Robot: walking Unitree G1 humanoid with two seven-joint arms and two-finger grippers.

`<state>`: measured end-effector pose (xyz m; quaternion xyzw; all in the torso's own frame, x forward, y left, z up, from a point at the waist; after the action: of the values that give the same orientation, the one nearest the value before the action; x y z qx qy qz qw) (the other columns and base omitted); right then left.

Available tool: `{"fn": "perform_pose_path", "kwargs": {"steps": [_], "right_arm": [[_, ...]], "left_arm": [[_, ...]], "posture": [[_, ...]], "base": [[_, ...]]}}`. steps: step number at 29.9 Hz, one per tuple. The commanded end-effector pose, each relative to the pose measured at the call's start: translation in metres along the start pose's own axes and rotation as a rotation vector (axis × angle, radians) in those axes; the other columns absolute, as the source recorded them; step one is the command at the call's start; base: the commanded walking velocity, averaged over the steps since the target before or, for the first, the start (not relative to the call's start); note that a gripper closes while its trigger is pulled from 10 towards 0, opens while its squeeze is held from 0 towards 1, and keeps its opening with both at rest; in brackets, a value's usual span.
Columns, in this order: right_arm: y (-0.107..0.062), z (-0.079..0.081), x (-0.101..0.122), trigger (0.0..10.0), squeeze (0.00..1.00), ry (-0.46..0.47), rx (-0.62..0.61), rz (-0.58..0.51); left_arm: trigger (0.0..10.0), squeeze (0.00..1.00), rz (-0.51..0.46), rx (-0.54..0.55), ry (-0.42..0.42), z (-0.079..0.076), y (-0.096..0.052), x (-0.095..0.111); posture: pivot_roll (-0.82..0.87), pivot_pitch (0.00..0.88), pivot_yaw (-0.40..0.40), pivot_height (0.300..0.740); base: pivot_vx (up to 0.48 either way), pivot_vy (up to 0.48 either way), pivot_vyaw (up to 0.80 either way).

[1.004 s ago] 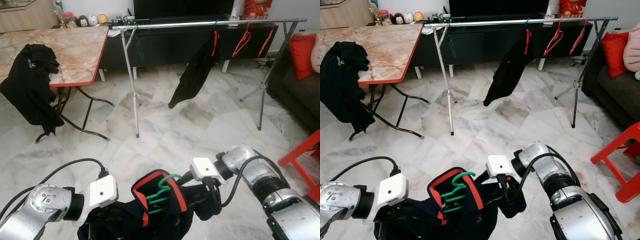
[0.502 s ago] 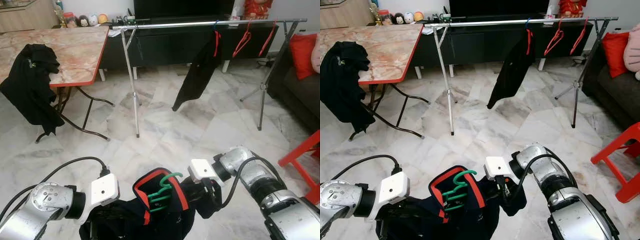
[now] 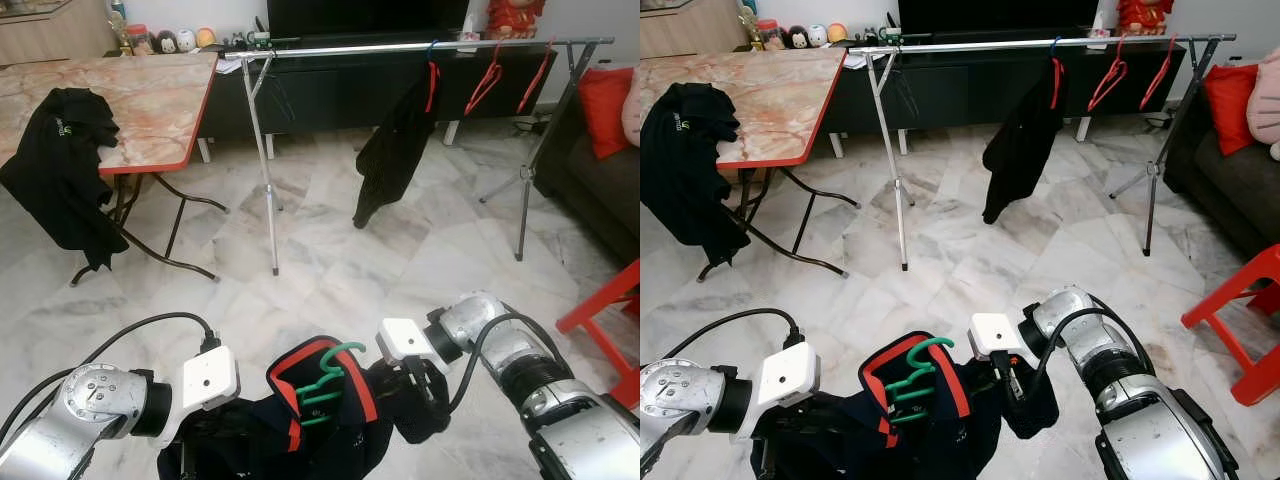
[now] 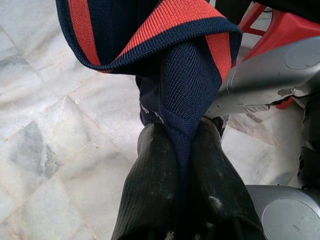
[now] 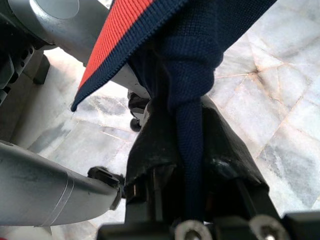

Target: Hang hanger

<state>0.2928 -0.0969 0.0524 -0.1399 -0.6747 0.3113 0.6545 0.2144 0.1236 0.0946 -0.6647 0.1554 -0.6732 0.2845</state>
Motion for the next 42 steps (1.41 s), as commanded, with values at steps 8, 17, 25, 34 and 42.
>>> {"fn": "perform_pose_path", "kwargs": {"steps": [8, 17, 25, 34, 42], "right_arm": [[-0.002, -0.002, 0.003, 0.0, 0.0, -0.002, -0.003, -0.012], [-0.001, -0.003, 0.002, 0.0, 0.0, 0.002, -0.02, -0.012], [-0.002, -0.002, -0.001, 0.0, 0.0, 0.012, -0.026, -0.009], [-0.002, -0.008, -0.012, 0.0, 0.0, 0.045, -0.126, 0.016], [-0.014, -0.039, -0.023, 0.0, 0.0, 0.109, -0.43, 0.051]], "left_arm": [[10.0, 0.0, -0.017, 0.005, 0.05, 0.003, -0.001, 0.011], [10.0, 1.0, -0.028, 0.027, 0.026, 0.006, 0.0, 0.01], [10.0, 1.0, -0.03, 0.079, 0.03, 0.015, -0.004, 0.01], [10.0, 1.0, -0.03, 0.173, 0.015, 0.029, -0.018, 0.008], [10.0, 1.0, -0.066, 0.471, 0.01, 0.067, -0.038, 0.007]], "posture": [[-0.01, 0.0, -0.005, 0.74], [-0.01, 0.0, -0.009, 0.74], [0.0, 0.0, -0.012, 0.74], [0.0, 0.0, -0.015, 0.74], [0.0, 0.0, -0.019, 0.74]], "base": [[0.0, 0.0, 0.0], [0.0, 0.0, 0.0], [0.0, 0.0, 0.0], [0.0, 0.0, 0.0], [0.0, 0.0, 0.0]]}}
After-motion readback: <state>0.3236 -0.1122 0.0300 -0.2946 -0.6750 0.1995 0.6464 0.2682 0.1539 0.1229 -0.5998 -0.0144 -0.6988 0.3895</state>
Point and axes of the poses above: a point about 5 cm out from each wrist's last joint towards the gripper, its own y axis pointing out of the wrist towards the gripper, its own x axis along the axis of the wrist's last joint, z = x × y, the point moved 6 cm from there along y, pointing out of the wrist towards the gripper, and after that the axes turned 2 degrees about y, right-handed, at the moved point
